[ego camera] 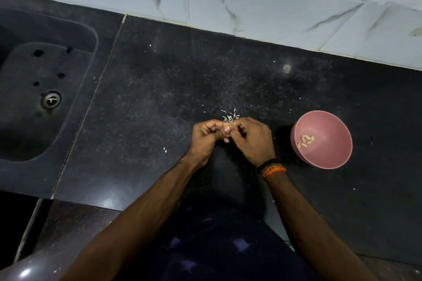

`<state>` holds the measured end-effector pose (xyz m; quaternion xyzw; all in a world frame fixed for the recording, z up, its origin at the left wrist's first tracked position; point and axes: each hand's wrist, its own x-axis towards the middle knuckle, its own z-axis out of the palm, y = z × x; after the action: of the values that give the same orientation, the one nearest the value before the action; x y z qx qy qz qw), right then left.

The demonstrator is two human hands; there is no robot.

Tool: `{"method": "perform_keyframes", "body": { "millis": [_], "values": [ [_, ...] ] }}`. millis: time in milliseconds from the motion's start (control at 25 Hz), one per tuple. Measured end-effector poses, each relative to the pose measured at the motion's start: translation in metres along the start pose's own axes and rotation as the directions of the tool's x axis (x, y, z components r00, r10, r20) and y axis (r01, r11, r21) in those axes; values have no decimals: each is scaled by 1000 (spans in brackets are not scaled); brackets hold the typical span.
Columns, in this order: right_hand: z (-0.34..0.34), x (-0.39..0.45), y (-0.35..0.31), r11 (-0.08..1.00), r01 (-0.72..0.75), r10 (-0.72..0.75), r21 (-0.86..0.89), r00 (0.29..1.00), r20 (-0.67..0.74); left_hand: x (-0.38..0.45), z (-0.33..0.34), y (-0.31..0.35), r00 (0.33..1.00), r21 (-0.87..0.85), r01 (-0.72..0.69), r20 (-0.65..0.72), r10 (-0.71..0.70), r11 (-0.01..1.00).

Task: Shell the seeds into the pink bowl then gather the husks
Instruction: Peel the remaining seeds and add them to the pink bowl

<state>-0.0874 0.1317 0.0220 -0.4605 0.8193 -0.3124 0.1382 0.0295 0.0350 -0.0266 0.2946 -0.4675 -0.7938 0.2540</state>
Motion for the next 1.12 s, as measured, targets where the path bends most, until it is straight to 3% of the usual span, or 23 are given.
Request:
{"method": "perform_keyframes", "body": {
  "millis": [200,440,840,1120],
  "values": [
    [3,1,0,993,-85,85,85,996,3,0,0,0,999,-10,29,15,-29,1000],
    [2,0,5,912,-223,199,345,975,102,-1,-2,4,998,-87,64,11,-63,994],
    [-5,-1,9,958,-102,83,268,993,82,-5,5,7,999,-32,-20,-51,18,999],
    [-3,-1,13,945,-150,121,290,986,116,-8,7,5,996,43,-52,-72,55,998]
  ]
}}
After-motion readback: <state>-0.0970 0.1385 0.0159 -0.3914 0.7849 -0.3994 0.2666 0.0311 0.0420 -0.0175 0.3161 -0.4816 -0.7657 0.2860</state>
